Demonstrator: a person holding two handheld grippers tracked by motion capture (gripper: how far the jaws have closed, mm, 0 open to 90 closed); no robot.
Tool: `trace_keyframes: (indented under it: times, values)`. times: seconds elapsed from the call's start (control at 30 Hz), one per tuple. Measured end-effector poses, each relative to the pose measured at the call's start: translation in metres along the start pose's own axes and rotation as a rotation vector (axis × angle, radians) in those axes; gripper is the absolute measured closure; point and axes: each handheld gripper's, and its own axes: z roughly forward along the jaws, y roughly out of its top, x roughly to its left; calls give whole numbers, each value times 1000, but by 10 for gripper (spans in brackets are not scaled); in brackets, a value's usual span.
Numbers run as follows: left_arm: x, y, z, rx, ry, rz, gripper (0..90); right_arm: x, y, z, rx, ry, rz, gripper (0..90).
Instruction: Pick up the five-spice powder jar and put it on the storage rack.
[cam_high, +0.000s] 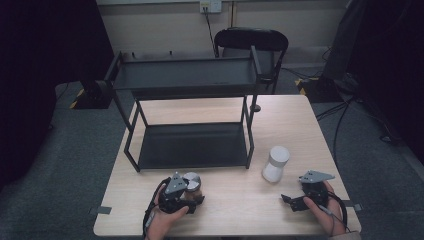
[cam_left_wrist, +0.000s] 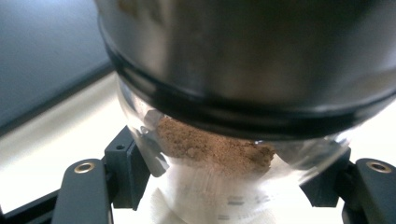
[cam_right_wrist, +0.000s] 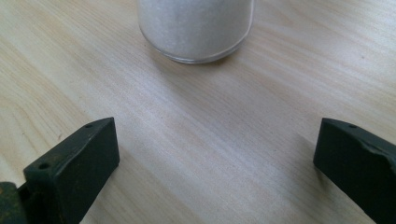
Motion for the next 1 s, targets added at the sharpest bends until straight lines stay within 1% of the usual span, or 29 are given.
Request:
trace_keyframes:
  times: [0.07, 0.17, 0.37, 0.4, 0.43, 0.6, 0.67, 0.73, 0.8, 0.87, 1.0]
  values:
    - [3, 6, -1, -2, 4, -4, 302, 0, 0, 0, 0, 0, 0, 0]
    - [6, 11, -2, 0, 5, -9, 302, 0, 0, 0, 0, 0, 0, 0]
    - [13, 20, -5, -17, 7, -24, 302, 0, 0, 0, 0, 0, 0, 0]
    - [15, 25, -7, -22, 12, -22, 302, 0, 0, 0, 0, 0, 0, 0]
    - [15, 25, -7, -22, 12, -22, 303, 0, 0, 0, 0, 0, 0, 0]
    - [19, 38, -10, -33, 14, -24, 302, 0, 0, 0, 0, 0, 0, 0]
    - [19, 44, -11, -31, 20, -14, 302, 0, 0, 0, 0, 0, 0, 0]
    - [21, 50, -12, -34, 16, -11, 302, 0, 0, 0, 0, 0, 0, 0]
    - [21, 60, -12, -33, 14, -1, 302, 0, 0, 0, 0, 0, 0, 0]
    - [21, 62, -12, -34, 14, 0, 302, 0, 0, 0, 0, 0, 0, 0]
    - [24, 74, -13, -34, 5, 6, 302, 0, 0, 0, 0, 0, 0, 0]
